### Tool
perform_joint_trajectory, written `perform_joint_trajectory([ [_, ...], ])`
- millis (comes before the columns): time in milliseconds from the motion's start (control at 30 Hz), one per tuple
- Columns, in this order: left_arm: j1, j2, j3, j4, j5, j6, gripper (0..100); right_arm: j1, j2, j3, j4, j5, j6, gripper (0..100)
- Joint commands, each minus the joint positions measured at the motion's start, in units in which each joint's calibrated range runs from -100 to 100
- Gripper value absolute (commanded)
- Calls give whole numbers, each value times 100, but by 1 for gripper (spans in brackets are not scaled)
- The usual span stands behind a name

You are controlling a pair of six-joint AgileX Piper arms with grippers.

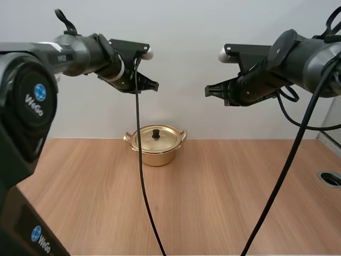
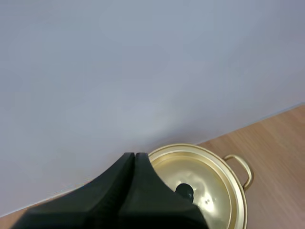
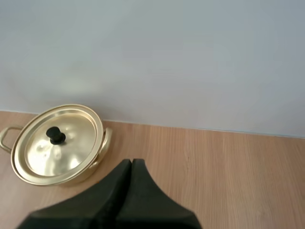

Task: Open the pot, put the car inside, and close it

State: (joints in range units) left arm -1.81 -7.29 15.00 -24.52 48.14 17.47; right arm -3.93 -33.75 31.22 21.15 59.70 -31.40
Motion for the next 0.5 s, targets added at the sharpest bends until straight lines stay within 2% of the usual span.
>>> perform_joint_trajectory([
  [0,5,-826,-4,-123,273,-264,0,1,-316,1,1,-44,0,0],
  [133,5,-1377,-4,-255,1051,-460,0,1,-822,1,-10,21,0,0],
  [167,5,-1480,28,-243,1125,-753,0,1,-962,81,-10,-149,0,0],
  [267,31,-1912,564,487,143,-1983,0,1,-1509,654,28,-1366,53,0],
  [333,31,-2316,1259,901,-707,-2175,0,1,-1988,1144,28,-2035,53,0],
  [467,31,-3392,2835,1059,-2330,-2150,0,1,-3084,2276,-66,-3274,-169,0],
])
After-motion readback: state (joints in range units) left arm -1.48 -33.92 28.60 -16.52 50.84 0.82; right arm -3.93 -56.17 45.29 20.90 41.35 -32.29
